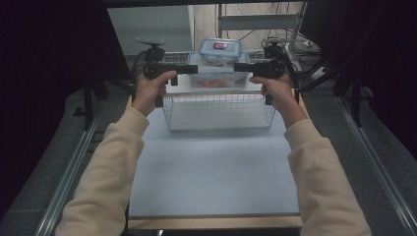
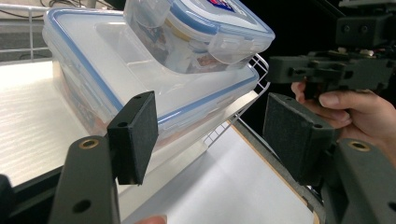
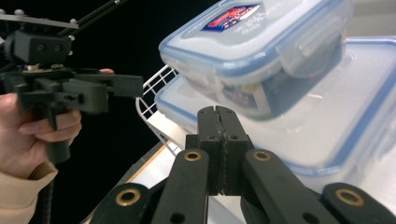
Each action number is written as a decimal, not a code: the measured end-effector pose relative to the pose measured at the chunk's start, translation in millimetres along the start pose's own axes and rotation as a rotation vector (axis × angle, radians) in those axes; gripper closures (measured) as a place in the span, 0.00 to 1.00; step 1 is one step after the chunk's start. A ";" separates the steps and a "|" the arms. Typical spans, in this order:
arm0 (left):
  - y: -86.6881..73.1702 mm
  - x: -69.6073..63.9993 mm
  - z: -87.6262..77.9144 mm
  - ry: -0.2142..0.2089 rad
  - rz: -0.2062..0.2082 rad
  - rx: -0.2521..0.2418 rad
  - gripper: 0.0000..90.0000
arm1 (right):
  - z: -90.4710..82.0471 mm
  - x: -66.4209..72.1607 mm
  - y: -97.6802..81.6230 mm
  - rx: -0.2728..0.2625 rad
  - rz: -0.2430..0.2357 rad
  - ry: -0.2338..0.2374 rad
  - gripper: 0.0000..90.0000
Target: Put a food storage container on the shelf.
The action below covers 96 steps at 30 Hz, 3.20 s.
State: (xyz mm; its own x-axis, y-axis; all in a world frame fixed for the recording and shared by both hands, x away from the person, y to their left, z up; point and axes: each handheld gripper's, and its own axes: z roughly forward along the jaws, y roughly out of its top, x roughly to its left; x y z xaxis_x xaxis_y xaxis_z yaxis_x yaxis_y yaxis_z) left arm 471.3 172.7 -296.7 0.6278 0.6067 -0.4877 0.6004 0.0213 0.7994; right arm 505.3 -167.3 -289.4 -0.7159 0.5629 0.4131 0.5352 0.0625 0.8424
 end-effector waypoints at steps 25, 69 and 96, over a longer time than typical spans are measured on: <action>-3.8 6.5 -2.8 0.004 -0.007 -0.002 0.39 | 8.2 -13.9 8.3 -0.017 0.051 -0.051 1.00; -148.3 -5.8 -30.3 -0.032 0.004 -0.012 0.39 | -85.4 -26.2 -153.4 0.006 0.041 0.036 0.95; -206.3 2.2 -12.2 0.001 0.000 0.058 0.36 | -78.8 -24.5 -217.6 0.093 0.006 0.007 0.40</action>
State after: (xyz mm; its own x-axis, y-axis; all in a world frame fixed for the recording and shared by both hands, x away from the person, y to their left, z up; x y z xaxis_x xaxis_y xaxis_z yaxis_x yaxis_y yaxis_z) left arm 342.8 179.3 -458.4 0.6273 0.6072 -0.4877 0.6285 -0.0248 0.7775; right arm 371.0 -259.7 -455.6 -0.7155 0.5575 0.4211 0.5788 0.1354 0.8042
